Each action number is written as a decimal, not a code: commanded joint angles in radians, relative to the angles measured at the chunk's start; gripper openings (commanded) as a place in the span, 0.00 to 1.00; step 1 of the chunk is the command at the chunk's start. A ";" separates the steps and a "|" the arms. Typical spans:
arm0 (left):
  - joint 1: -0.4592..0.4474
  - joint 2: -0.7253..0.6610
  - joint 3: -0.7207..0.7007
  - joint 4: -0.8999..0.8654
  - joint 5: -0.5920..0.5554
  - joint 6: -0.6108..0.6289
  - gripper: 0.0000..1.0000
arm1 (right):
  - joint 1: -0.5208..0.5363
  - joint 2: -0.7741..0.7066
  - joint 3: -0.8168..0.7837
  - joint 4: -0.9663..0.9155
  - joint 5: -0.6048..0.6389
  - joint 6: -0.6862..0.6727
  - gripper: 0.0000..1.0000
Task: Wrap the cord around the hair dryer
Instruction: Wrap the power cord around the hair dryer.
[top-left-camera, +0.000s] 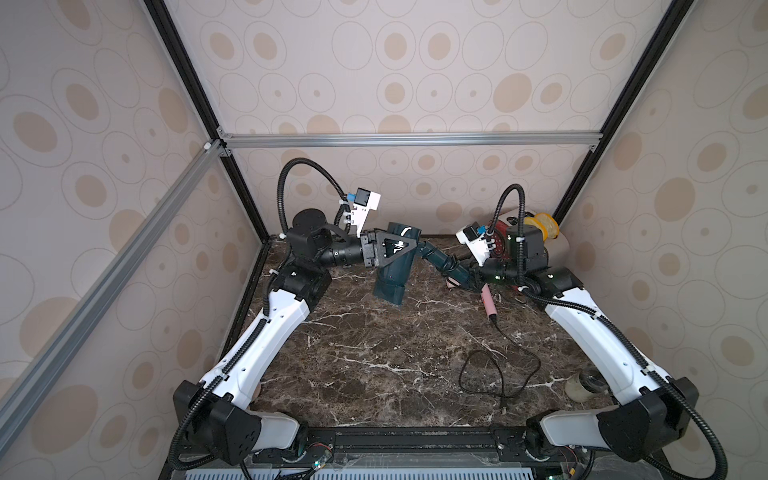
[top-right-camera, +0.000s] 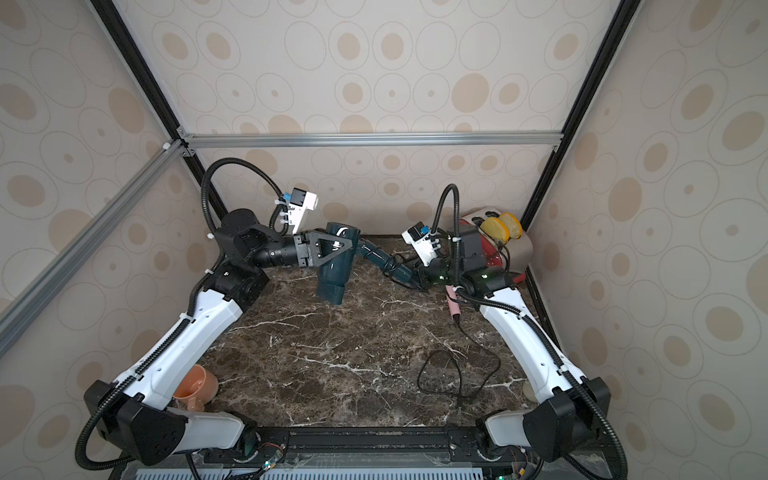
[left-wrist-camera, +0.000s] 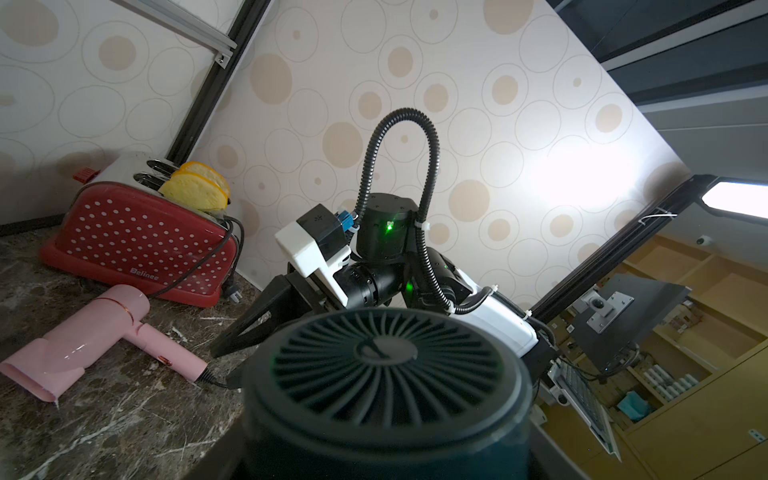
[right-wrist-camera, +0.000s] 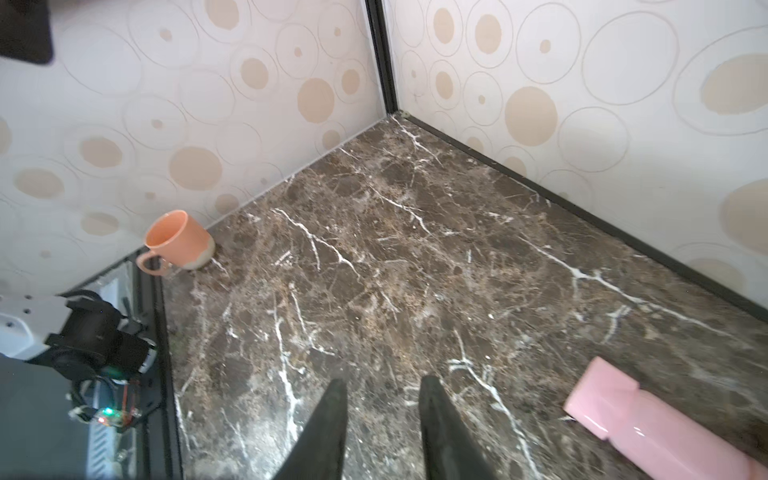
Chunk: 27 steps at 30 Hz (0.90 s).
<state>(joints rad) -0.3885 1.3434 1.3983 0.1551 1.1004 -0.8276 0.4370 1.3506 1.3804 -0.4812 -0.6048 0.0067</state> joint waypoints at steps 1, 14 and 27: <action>0.018 -0.056 0.038 -0.147 -0.053 0.213 0.00 | -0.003 0.021 0.104 -0.193 0.058 -0.069 0.36; 0.018 -0.015 -0.010 -0.031 -0.021 0.145 0.00 | -0.005 0.103 0.214 -0.407 0.009 -0.097 0.50; 0.017 -0.013 -0.037 -0.043 -0.007 0.132 0.00 | -0.009 0.098 0.295 -0.498 0.047 -0.140 0.72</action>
<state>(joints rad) -0.3756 1.3426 1.3468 0.0162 1.0889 -0.6762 0.4252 1.4574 1.6333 -0.9333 -0.5358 -0.1097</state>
